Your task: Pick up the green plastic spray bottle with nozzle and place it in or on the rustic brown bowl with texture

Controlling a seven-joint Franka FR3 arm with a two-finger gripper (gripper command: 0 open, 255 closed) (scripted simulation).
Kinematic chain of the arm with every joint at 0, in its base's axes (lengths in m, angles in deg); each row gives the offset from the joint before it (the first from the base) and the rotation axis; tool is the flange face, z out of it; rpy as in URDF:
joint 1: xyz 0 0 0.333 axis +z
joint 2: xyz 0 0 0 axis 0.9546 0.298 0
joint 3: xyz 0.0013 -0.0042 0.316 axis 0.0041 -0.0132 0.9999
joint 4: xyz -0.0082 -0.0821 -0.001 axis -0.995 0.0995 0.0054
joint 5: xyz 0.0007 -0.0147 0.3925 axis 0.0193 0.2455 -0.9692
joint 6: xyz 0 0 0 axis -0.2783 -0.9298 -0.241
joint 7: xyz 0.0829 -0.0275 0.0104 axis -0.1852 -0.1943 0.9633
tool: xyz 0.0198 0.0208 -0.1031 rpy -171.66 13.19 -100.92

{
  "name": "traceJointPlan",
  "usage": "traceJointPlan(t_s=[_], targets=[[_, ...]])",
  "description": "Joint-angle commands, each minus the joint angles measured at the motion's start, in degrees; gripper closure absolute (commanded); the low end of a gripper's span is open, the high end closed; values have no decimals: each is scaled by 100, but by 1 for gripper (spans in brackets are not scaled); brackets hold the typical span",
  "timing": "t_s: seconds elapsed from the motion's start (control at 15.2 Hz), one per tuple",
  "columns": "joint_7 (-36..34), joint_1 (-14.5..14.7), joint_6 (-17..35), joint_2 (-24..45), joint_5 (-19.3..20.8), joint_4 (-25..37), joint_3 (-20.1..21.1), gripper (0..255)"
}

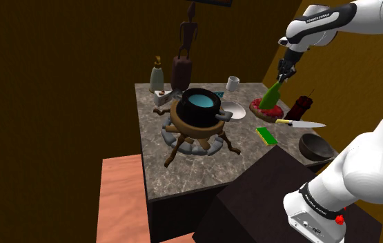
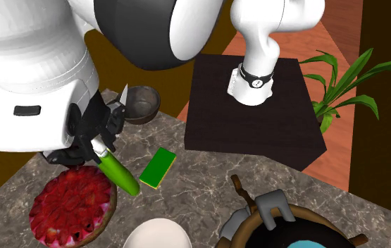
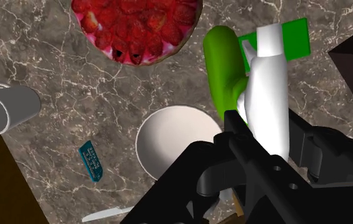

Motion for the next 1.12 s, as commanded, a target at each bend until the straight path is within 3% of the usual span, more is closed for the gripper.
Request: traceJointPlan(t_s=[0.0,0.26,0.59,1.06], targets=[[-31,12,-148,-73,57,93,-2,255],[-67,28,-397,-164,125,274,2,255],[-109,-137,-555,-1188,903,-307,-98,255],[49,-669,-1005,-2436,1768,-809,-68,255]])
